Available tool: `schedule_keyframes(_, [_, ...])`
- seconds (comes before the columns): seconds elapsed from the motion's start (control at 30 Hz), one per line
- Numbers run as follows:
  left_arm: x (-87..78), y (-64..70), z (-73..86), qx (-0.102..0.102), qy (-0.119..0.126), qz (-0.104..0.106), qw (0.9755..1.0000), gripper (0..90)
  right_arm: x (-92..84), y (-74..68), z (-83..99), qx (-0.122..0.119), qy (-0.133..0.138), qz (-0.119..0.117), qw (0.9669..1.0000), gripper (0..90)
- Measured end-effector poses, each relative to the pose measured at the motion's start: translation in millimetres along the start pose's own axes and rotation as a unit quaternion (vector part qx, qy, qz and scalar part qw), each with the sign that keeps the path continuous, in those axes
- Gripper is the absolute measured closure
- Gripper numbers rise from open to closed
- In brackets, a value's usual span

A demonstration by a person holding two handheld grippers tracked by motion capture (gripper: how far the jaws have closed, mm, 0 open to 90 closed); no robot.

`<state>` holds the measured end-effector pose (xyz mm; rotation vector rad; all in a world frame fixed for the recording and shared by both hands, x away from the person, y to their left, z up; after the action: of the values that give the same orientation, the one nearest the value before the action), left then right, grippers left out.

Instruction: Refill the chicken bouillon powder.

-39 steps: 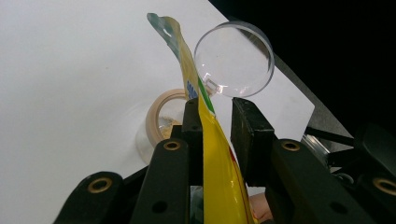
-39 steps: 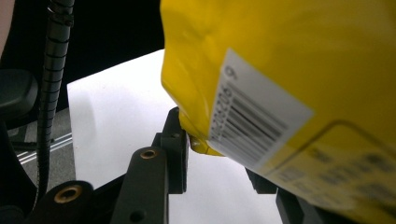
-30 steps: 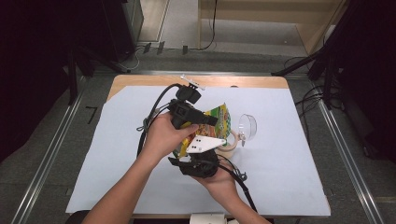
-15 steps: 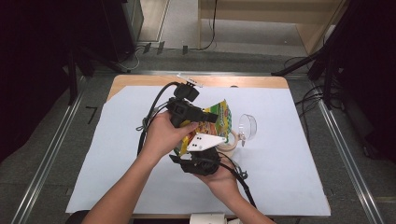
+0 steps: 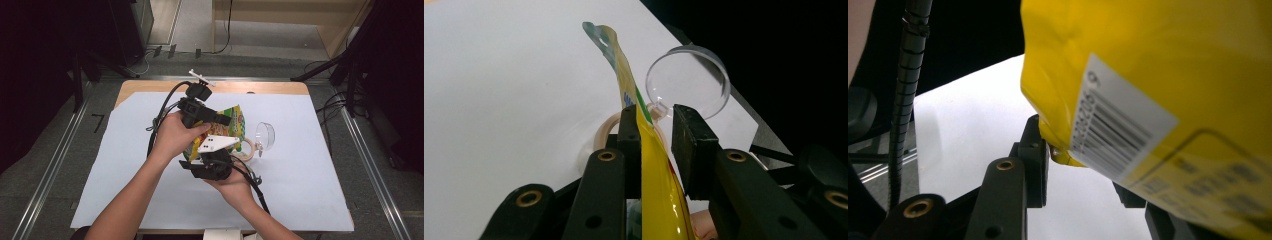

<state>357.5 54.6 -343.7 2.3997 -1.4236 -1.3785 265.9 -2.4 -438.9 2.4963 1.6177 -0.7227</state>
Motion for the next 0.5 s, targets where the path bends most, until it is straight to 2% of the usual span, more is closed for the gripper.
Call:
schedule_keyframes(0.23, [3.1,-2.9,1.0,-0.005,-0.002,0.010,0.9999,75.5,0.2,1.4,1.4,0.010,-0.011,-0.004,0.9999,64.9])
schedule_keyframes(0.5, [2.1,-4.2,2.3,-0.016,-0.006,0.023,0.9996,75.2,-0.8,-0.9,2.3,0.003,-0.013,-0.003,0.9999,65.1])
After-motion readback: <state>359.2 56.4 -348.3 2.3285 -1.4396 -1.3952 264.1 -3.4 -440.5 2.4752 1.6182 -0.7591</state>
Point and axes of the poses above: each handheld gripper's, and its own axes: x roughly forward along the jaws, z roughly out of its underside, y roughly to its right, the point moved 3 cm from there along x, roughly forward along the jaws, and after that the axes turned 2 degrees about y, right-handed, at the moved point
